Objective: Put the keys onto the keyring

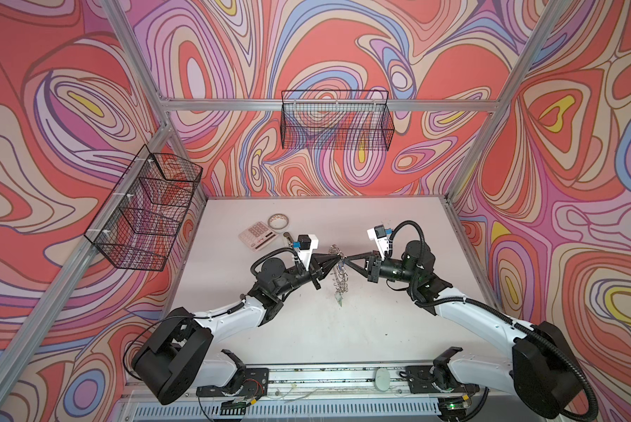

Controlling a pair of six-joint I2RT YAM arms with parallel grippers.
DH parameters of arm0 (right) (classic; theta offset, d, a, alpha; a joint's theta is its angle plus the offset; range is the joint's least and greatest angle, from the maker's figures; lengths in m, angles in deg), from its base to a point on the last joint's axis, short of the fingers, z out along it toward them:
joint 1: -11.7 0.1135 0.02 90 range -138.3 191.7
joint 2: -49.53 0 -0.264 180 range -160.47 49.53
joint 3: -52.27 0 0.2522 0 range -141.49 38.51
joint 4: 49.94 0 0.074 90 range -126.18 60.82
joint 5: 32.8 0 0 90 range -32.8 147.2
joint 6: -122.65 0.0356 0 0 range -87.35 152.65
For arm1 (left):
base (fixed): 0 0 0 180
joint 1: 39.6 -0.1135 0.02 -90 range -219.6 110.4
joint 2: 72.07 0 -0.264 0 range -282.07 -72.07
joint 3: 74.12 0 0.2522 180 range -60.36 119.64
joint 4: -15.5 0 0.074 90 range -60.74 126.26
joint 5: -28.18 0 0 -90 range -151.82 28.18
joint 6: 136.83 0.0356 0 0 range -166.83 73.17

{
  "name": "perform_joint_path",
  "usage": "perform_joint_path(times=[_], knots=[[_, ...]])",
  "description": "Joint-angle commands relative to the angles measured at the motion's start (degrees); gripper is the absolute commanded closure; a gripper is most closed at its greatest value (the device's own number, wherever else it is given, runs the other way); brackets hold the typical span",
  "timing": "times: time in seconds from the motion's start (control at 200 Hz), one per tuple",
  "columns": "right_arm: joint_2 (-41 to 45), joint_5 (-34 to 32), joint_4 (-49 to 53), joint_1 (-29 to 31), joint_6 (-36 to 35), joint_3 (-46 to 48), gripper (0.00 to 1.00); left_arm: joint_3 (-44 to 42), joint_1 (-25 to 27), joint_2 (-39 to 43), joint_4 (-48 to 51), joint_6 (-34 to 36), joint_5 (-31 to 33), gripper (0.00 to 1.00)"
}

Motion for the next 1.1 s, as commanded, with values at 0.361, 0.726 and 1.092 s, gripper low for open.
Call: perform_joint_path(times=[0.361,0.726,1.092], knots=[[-2.6,-6.6,6.4,6.4,-6.9,-1.4,1.00,6.0,4.7,2.2,0.7,0.3,8.1,1.00],[-0.6,-5.7,5.5,4.2,-5.0,-0.2,0.75,2.8,5.3,-0.5,-3.1,-0.4,10.7,1.00],[6.5,1.8,1.9,-8.5,0.9,6.8,0.57,1.5,3.6,-3.4,-8.4,-3.8,7.3,1.00]])
